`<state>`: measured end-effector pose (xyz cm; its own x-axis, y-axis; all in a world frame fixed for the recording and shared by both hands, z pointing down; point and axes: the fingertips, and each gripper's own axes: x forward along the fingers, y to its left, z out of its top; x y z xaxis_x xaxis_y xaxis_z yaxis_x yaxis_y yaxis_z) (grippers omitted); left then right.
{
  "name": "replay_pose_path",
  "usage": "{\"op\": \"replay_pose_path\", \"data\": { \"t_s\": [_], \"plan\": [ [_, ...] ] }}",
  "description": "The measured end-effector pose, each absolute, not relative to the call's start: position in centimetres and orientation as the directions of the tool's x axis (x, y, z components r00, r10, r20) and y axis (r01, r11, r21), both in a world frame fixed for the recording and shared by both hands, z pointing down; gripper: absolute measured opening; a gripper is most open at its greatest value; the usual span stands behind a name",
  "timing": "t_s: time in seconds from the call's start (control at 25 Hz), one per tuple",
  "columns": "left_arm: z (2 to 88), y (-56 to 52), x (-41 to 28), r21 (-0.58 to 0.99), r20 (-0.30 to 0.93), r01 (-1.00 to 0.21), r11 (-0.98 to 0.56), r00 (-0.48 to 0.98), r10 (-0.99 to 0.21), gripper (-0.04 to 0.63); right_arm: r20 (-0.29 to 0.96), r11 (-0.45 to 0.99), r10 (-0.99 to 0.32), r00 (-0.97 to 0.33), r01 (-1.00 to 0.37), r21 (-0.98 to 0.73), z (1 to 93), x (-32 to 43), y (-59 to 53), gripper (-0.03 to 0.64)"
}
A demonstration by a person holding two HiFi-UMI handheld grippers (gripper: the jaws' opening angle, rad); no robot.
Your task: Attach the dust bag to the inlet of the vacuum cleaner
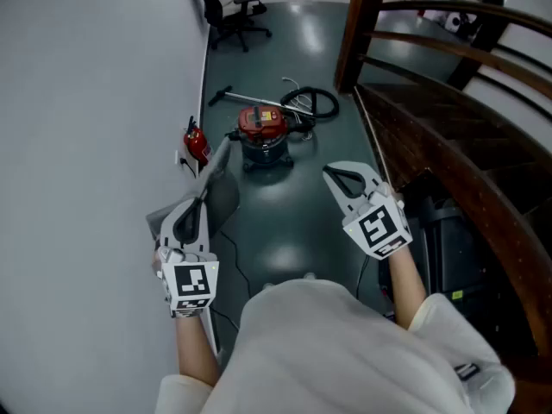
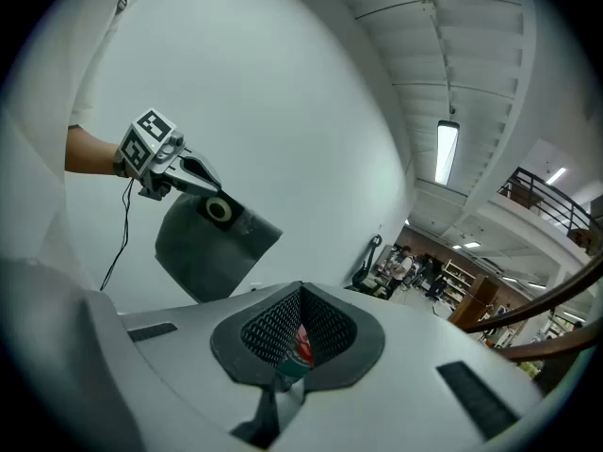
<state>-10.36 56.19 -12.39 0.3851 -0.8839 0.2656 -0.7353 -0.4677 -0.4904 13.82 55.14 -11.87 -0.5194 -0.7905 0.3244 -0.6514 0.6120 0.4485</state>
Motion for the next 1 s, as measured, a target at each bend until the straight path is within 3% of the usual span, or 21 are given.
{"op": "replay_pose_path", "data": {
  "t_s": [0.2,0.52,1.0],
  "plan": [
    [-12.3,55.8,-9.9,-0.495,0.272,-0.732,-0.468,0.381,-0.884,0.020,0.312,0.623,-0.782,-0.540,-0.655,0.428,-12.0,14.2,54.9,0.028],
    [-11.8,55.7,-9.1,-0.485,0.285,-0.745,-0.458,0.360,-0.888,0.020,0.214,0.651,-0.759,-0.615,-0.721,0.237,-13.2,15.2,54.6,0.028],
    [-11.7,55.6,-5.3,-0.517,0.265,-0.757,-0.400,0.303,-0.916,0.020,0.253,0.697,-0.716,-0.650,-0.650,0.301,-12.2,18.8,54.3,0.028]
  ]
}}
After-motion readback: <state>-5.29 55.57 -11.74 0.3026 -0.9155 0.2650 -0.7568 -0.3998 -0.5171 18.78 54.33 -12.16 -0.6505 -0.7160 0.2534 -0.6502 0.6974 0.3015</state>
